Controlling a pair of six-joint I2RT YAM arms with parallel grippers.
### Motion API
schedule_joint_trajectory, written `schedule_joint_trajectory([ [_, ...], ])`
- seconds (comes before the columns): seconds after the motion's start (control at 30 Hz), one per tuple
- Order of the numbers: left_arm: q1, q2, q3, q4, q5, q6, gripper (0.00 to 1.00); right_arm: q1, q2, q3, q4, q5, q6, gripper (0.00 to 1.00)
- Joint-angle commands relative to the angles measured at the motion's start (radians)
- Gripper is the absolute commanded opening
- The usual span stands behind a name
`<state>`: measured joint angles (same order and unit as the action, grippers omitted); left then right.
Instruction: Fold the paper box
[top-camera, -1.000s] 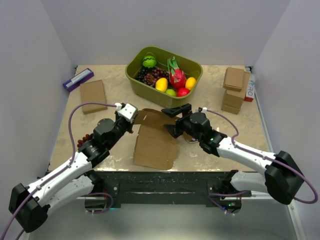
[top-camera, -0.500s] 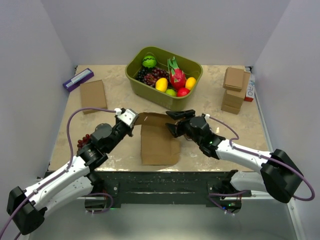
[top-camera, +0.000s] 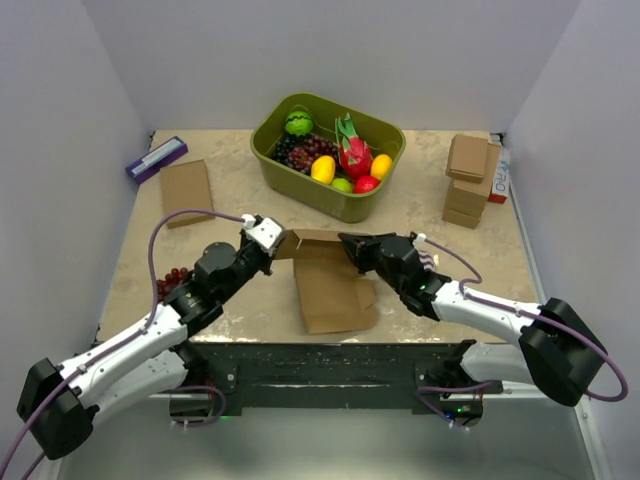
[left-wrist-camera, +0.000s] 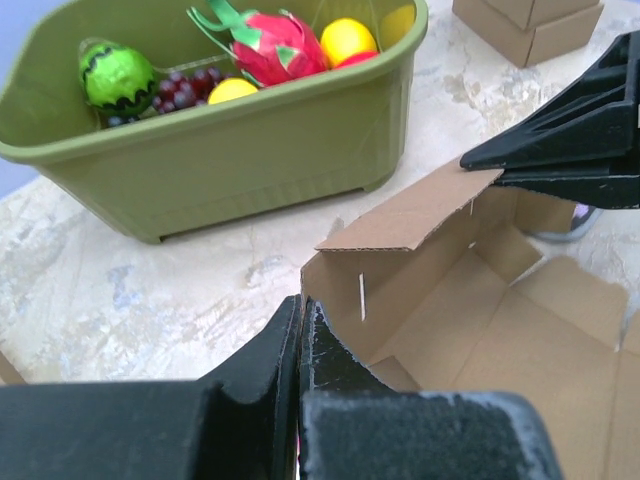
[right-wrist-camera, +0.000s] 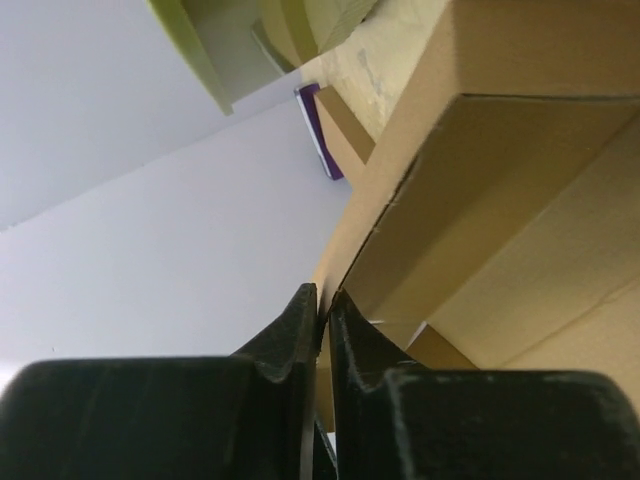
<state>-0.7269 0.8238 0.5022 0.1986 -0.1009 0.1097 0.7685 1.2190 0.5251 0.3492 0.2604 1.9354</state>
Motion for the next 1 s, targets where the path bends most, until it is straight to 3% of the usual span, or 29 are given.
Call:
schedule_joint_trajectory([
  [0.0,0.006,0.076,0.071,-0.019,0.007,-0.050,0.00,-0.001,0.004,-0.014,-0.021,0.042,-0.006,0.04],
  [0.13,0.059,0.121,0.090,-0.079,0.018,-0.087,0.00,0.000,0.010,-0.043,0.004,0.039,0.007,0.00],
  [0.23,0.162,0.152,0.093,-0.097,0.096,-0.102,0.00,-0.001,-0.001,-0.059,0.002,0.037,0.011,0.00],
  [0.37,0.176,0.182,0.111,-0.090,0.164,-0.096,0.02,0.000,-0.010,-0.059,-0.013,0.063,0.002,0.00],
  [0.4,0.176,0.184,0.116,-0.088,0.177,-0.093,0.09,0.000,-0.009,-0.057,-0.021,0.065,-0.003,0.00],
  [0.43,0.176,0.183,0.127,-0.087,0.184,-0.090,0.29,0.000,-0.004,-0.050,-0.027,0.069,-0.009,0.00],
  [0.53,0.176,0.146,0.153,-0.080,0.136,-0.079,0.70,-0.001,0.011,-0.033,-0.047,0.082,-0.018,0.00],
  [0.57,0.175,0.130,0.157,-0.079,0.116,-0.079,0.74,-0.001,0.022,-0.033,-0.044,0.079,-0.018,0.00],
  [0.7,0.173,0.052,0.182,-0.076,0.069,-0.140,0.77,0.003,0.048,-0.020,-0.047,0.079,-0.026,0.00],
  [0.97,0.087,0.195,0.266,-0.254,0.180,-0.457,0.73,0.011,0.060,-0.002,-0.067,0.109,-0.052,0.00],
])
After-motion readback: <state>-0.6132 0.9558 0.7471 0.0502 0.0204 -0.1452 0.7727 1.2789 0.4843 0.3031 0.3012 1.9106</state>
